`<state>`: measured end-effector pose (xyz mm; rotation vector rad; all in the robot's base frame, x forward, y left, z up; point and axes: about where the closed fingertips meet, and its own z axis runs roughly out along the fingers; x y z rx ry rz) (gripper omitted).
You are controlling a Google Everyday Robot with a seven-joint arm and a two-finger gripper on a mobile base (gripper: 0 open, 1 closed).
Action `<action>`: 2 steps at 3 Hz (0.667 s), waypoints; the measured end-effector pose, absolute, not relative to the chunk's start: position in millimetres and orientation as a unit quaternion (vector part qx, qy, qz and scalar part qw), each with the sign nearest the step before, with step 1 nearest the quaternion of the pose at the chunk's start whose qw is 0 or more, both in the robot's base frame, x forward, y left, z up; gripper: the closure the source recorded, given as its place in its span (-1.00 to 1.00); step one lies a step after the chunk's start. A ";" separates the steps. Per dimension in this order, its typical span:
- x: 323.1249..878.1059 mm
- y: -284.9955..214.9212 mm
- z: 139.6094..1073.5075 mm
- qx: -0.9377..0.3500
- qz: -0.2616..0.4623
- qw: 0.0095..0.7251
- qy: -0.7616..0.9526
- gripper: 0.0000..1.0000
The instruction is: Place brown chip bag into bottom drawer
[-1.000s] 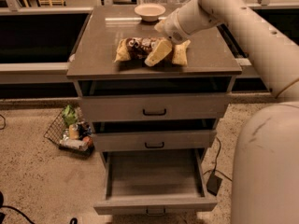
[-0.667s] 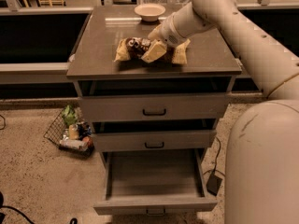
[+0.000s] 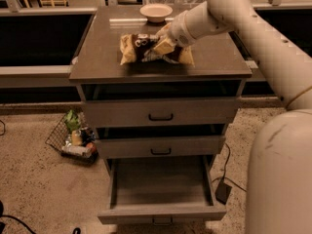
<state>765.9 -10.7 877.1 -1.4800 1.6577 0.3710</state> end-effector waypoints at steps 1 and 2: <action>732.0 -37.8 914.4 -0.582 0.156 0.471 0.645 1.00; 688.6 -72.5 934.8 -0.577 0.177 0.471 0.643 1.00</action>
Offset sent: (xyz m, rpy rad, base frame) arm -0.1425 -0.1083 0.0846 0.1270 0.0170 0.0559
